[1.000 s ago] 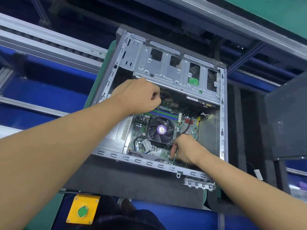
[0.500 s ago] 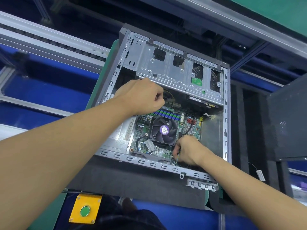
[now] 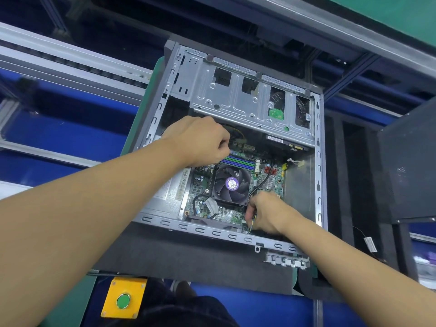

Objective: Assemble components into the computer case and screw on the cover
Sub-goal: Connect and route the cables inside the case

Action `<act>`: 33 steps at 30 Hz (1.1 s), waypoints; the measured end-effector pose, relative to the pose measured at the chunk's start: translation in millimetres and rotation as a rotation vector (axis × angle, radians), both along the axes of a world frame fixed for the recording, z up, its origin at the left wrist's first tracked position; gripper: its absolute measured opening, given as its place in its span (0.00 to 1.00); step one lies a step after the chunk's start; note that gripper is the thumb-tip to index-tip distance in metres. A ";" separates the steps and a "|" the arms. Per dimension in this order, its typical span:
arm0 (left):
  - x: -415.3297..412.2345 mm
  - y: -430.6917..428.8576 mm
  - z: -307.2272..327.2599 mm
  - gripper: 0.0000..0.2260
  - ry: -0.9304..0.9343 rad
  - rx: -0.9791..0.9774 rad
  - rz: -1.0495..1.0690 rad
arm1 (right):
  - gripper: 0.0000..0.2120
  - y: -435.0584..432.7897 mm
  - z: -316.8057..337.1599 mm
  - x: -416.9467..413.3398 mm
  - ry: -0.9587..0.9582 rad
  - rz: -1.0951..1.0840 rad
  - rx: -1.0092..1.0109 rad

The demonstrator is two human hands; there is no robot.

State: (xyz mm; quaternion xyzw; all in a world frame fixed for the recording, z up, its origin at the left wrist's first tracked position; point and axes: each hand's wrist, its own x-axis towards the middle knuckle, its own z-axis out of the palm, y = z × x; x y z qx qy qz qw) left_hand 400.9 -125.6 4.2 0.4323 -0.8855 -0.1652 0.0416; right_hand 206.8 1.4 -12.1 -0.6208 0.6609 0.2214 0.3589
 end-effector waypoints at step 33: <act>3.1 2.2 3.3 0.12 0.019 -0.014 -0.014 | 0.05 10.2 -5.1 -9.6 -0.180 -0.161 -0.035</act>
